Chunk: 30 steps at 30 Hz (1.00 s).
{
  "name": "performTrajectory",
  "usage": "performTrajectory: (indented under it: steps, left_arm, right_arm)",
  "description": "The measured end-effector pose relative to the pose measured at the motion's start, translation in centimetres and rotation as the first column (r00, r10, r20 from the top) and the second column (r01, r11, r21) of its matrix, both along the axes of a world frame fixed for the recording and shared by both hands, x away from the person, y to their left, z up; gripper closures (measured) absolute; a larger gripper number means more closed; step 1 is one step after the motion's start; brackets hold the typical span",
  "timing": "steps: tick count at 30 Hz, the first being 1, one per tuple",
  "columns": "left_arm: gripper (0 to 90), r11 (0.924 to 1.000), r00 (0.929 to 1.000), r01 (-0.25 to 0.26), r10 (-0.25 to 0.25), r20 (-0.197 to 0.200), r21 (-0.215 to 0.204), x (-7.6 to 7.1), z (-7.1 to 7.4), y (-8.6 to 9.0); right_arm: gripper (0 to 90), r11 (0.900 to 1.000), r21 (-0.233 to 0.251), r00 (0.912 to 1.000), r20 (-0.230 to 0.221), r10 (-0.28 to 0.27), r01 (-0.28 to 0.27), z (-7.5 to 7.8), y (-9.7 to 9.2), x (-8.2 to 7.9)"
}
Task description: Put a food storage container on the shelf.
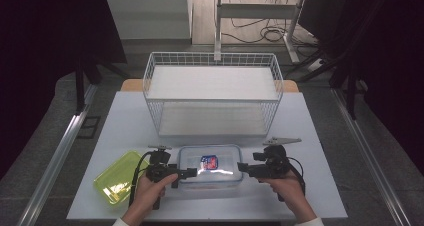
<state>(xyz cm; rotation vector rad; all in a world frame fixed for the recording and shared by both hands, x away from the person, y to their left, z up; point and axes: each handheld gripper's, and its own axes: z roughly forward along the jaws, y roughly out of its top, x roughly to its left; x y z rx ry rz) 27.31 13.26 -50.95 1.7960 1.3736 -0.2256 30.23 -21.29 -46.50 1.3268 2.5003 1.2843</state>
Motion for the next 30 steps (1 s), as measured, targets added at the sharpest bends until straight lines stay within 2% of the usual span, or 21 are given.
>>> performTrajectory:
  steps: [3,11,16,20,25,30]
  left_arm:
    - [12.0,1.0,1.0,0.004,-0.004,0.0,0.001,0.0,0.0,0.0]
    - [12.0,1.0,1.0,0.005,-0.005,0.004,0.001,0.0,0.0,0.0]
    - [12.1,1.0,1.0,0.007,-0.007,0.006,0.002,0.0,0.0,0.0]
    - [12.0,1.0,1.0,0.006,-0.006,0.006,0.007,0.0,0.0,0.0]
    - [11.9,1.0,1.0,0.005,-0.005,0.008,0.007,-0.1,0.0,0.0]
    - [11.3,1.0,0.9999,0.003,-0.003,0.015,0.006,-0.1,0.0,-0.1]
  right_arm:
    - [19.2,0.9994,0.029,0.9992,-0.034,0.022,-0.021,-0.7,0.3,0.6]
    - [17.7,0.9968,0.064,0.991,-0.122,0.055,-0.047,-2.5,1.3,2.0]
    - [14.9,0.9903,0.127,0.9792,-0.186,0.08,-0.057,-3.5,1.4,2.6]
    - [15.0,0.9829,0.176,0.9643,-0.247,0.096,-0.053,-4.1,1.4,3.0]
    - [17.6,0.9836,0.177,0.9596,-0.269,0.083,-0.035,-4.0,1.4,2.9]
    - [29.1,0.985,0.17,0.9634,-0.258,0.073,-0.029,-3.4,0.9,2.5]
